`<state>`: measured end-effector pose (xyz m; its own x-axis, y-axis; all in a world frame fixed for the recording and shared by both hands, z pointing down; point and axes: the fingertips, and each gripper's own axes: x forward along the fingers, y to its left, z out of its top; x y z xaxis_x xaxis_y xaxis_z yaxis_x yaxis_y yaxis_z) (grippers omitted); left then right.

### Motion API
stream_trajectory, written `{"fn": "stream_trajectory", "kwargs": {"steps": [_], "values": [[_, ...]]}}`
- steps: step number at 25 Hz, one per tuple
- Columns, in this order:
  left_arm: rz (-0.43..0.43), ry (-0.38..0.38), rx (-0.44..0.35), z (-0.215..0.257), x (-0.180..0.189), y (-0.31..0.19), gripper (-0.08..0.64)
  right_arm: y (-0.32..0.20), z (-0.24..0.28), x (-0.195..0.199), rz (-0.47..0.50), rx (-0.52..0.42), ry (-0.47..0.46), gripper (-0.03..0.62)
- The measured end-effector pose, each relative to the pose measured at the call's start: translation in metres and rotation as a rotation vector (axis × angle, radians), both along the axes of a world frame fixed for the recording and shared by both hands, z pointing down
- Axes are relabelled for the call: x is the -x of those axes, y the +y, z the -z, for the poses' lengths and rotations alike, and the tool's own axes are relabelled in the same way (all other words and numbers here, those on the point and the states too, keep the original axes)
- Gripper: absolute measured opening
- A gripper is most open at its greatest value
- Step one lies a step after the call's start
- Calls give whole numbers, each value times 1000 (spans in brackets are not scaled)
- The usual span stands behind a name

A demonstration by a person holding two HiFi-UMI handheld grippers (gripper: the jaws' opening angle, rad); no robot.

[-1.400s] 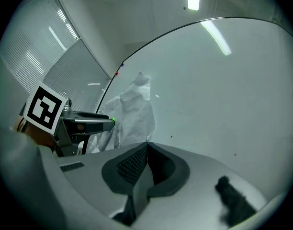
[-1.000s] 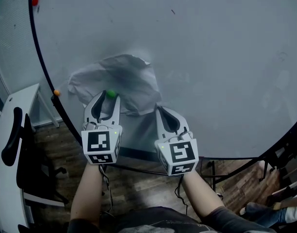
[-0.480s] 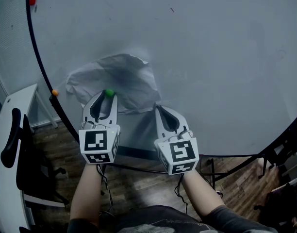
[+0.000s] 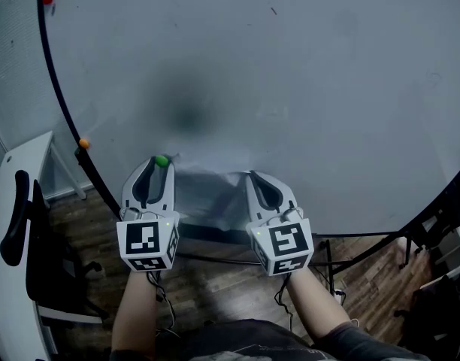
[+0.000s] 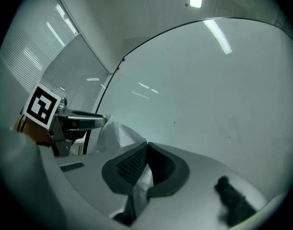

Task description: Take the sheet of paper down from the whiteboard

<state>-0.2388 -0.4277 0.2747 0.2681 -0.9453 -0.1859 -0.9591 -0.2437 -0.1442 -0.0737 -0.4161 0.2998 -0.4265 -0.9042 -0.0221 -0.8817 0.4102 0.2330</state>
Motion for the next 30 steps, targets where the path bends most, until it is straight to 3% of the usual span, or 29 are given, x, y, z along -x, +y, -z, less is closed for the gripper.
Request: {"fn": "stream_trajectory", "kwargs": {"steps": [5, 11, 30], "values": [[-3, 6, 62, -38, 11, 10, 126, 9, -35, -2, -15, 65, 48, 21], [7, -16, 97, -61, 6, 28, 126, 23, -51, -10, -12, 84, 38, 21], [103, -28, 184, -93, -77, 146, 126, 116, -83, -105, 56, 161, 61, 21]]}}
